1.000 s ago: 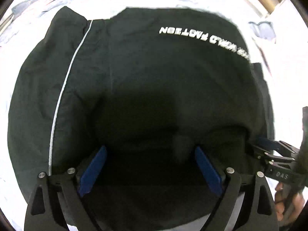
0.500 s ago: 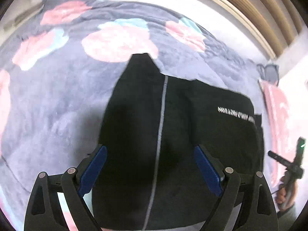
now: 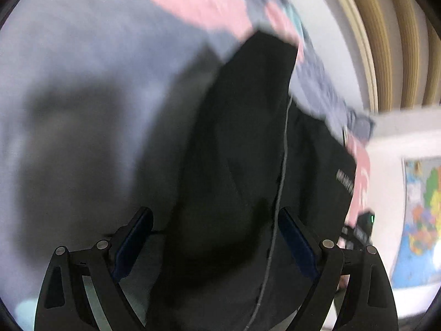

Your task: Fold large clothes

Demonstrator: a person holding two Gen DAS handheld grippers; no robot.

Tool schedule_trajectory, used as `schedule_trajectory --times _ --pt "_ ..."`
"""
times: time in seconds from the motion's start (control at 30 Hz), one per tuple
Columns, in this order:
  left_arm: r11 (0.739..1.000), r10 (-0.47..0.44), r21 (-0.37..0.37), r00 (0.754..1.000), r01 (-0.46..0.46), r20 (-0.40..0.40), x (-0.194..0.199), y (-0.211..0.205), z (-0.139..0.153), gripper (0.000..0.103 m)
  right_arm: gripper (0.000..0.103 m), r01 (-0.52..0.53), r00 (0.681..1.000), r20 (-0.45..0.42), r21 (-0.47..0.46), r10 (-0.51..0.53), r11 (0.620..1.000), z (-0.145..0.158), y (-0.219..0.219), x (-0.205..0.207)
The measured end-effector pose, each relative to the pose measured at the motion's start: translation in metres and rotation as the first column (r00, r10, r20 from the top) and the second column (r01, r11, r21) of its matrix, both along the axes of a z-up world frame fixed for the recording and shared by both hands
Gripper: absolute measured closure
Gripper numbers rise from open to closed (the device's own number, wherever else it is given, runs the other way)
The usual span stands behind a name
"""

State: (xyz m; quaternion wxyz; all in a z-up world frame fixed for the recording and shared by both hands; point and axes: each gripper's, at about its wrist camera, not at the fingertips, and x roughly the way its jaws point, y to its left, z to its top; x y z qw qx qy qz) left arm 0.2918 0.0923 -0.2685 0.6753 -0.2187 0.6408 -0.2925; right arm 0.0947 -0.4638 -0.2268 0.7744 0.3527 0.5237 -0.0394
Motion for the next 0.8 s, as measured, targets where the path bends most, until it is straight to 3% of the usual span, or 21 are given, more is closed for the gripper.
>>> schedule_trajectory --times 0.13,0.27,0.37,0.5,0.57,0.63,0.73,0.77,0.8 --pt "0.999 -0.046 -0.009 0.999 0.045 -0.029 0.002 -0.025 -0.021 0.011 0.016 -0.032 0.999 0.019 0.113 0.030 0.993 -0.017 -0.003 0.012" --pt "0.998 -0.059 -0.009 0.998 0.059 -0.011 0.001 -0.036 -0.018 0.011 0.011 -0.054 0.998 0.020 0.121 0.052 0.991 -0.024 -0.001 0.024" --pt "0.997 -0.077 -0.001 0.997 0.077 0.016 -0.003 -0.041 -0.009 0.024 0.012 -0.081 0.996 0.032 0.126 0.077 0.989 -0.025 0.006 0.029" --pt "0.997 -0.072 0.012 0.996 0.072 0.052 -0.012 -0.042 0.000 0.038 0.033 -0.105 0.993 0.068 0.058 0.101 0.993 -0.020 0.014 0.019" --pt "0.998 -0.068 0.020 0.996 0.066 0.063 -0.016 -0.045 0.002 0.039 0.038 -0.111 0.991 0.073 0.037 0.109 0.993 -0.014 0.017 0.012" --pt "0.998 -0.057 0.026 0.997 0.055 0.053 -0.012 -0.051 0.000 0.034 0.032 -0.103 0.993 0.062 0.050 0.100 0.993 -0.020 0.015 0.015" --pt "0.999 -0.025 0.035 0.999 0.024 0.027 -0.008 -0.061 -0.004 0.029 0.022 -0.060 0.998 0.031 0.149 0.056 0.987 -0.039 0.001 0.042" --pt "0.999 -0.006 0.048 0.999 0.005 0.035 -0.011 -0.065 0.001 0.030 0.022 -0.048 0.999 0.027 0.136 0.045 0.989 -0.034 0.005 0.045" --pt "0.998 -0.004 0.064 0.998 0.000 0.060 -0.016 -0.065 0.007 0.039 0.022 -0.047 0.999 0.022 0.102 0.045 0.994 -0.030 0.010 0.047"
